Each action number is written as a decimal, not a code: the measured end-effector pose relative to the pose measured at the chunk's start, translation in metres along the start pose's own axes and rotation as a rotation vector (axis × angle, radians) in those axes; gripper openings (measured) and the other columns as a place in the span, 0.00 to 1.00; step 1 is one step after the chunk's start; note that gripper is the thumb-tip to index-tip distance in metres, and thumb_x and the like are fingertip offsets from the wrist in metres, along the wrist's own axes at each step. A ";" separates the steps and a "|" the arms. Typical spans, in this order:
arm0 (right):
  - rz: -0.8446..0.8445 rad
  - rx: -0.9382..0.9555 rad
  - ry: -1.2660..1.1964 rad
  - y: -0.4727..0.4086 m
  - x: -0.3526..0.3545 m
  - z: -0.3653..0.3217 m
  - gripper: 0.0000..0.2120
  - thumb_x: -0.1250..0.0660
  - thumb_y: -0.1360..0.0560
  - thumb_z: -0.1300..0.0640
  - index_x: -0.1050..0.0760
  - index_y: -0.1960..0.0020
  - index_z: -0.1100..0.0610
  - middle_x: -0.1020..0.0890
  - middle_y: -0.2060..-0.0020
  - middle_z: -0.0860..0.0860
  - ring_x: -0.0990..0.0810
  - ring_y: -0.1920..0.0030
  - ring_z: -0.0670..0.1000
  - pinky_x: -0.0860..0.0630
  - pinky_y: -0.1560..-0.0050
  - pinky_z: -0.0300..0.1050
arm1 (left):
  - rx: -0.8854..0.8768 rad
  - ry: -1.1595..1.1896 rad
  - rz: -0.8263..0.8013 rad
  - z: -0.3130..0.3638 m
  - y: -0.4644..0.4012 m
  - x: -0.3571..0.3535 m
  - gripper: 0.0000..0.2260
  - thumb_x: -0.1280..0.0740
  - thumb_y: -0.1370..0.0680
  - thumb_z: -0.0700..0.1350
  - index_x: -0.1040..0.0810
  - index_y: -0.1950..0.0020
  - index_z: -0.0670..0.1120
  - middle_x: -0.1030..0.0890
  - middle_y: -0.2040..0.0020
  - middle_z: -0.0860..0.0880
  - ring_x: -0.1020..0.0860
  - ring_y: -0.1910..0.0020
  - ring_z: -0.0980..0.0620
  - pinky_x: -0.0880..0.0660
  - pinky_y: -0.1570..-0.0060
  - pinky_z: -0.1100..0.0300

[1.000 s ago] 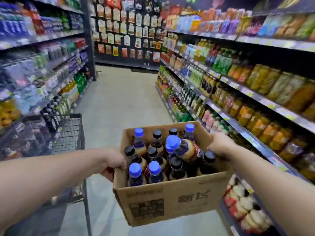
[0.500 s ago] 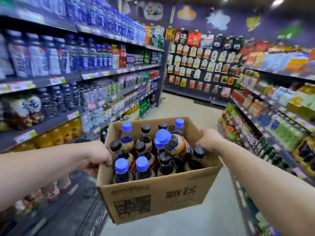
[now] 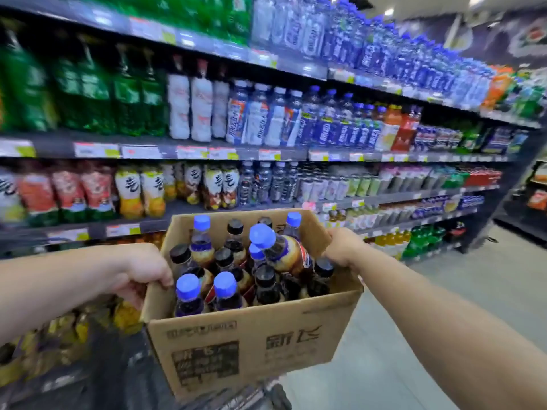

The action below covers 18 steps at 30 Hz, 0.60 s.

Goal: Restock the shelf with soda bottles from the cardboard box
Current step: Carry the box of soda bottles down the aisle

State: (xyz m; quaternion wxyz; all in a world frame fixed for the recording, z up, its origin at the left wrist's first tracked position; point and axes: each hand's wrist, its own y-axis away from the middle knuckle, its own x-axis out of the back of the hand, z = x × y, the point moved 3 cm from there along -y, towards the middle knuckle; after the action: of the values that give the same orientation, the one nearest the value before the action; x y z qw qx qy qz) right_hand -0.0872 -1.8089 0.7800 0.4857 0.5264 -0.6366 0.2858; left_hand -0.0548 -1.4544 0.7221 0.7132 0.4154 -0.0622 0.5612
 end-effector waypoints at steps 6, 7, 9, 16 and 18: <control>-0.113 0.153 -0.038 -0.122 -0.085 -0.036 0.17 0.34 0.30 0.59 0.24 0.41 0.52 0.17 0.48 0.55 0.19 0.47 0.57 0.26 0.53 0.44 | 0.169 0.033 0.144 -0.036 -0.056 0.008 0.02 0.36 0.28 0.31 0.25 0.58 0.33 0.21 0.72 0.37 0.21 0.77 0.41 0.24 0.79 0.54; -0.134 0.176 -0.051 -0.137 -0.099 -0.038 0.18 0.34 0.29 0.60 0.24 0.40 0.52 0.17 0.47 0.55 0.20 0.46 0.57 0.26 0.52 0.43 | 0.179 0.044 0.171 -0.041 -0.066 0.006 0.02 0.36 0.28 0.31 0.26 0.61 0.35 0.23 0.76 0.40 0.23 0.81 0.45 0.28 0.83 0.59; -0.192 0.224 -0.075 -0.162 -0.130 -0.040 0.16 0.34 0.29 0.59 0.24 0.41 0.53 0.17 0.47 0.55 0.20 0.45 0.58 0.25 0.50 0.45 | 0.215 0.055 0.204 -0.052 -0.088 -0.004 0.06 0.35 0.29 0.32 0.26 0.66 0.38 0.26 0.80 0.44 0.28 0.85 0.50 0.33 0.85 0.63; -0.337 0.282 -0.037 -0.246 -0.224 -0.009 0.19 0.40 0.29 0.50 0.28 0.38 0.49 0.18 0.42 0.55 0.21 0.42 0.59 0.26 0.49 0.49 | 0.358 0.139 0.188 -0.094 -0.165 -0.071 0.03 0.35 0.32 0.31 0.22 0.64 0.36 0.27 0.79 0.46 0.28 0.83 0.51 0.32 0.83 0.64; -0.361 0.265 -0.010 -0.267 -0.247 0.007 0.22 0.39 0.27 0.53 0.30 0.33 0.51 0.20 0.40 0.56 0.22 0.40 0.59 0.28 0.47 0.48 | 0.371 0.133 0.190 -0.102 -0.193 -0.093 0.07 0.35 0.31 0.31 0.26 0.68 0.41 0.30 0.83 0.51 0.31 0.84 0.58 0.35 0.84 0.67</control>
State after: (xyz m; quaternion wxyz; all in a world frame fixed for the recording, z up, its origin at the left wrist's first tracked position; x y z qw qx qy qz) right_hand 0.1573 -1.7933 0.5110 0.4524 0.6925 -0.4914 0.2727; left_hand 0.0373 -1.4610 0.5039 0.5711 0.4939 0.0505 0.6537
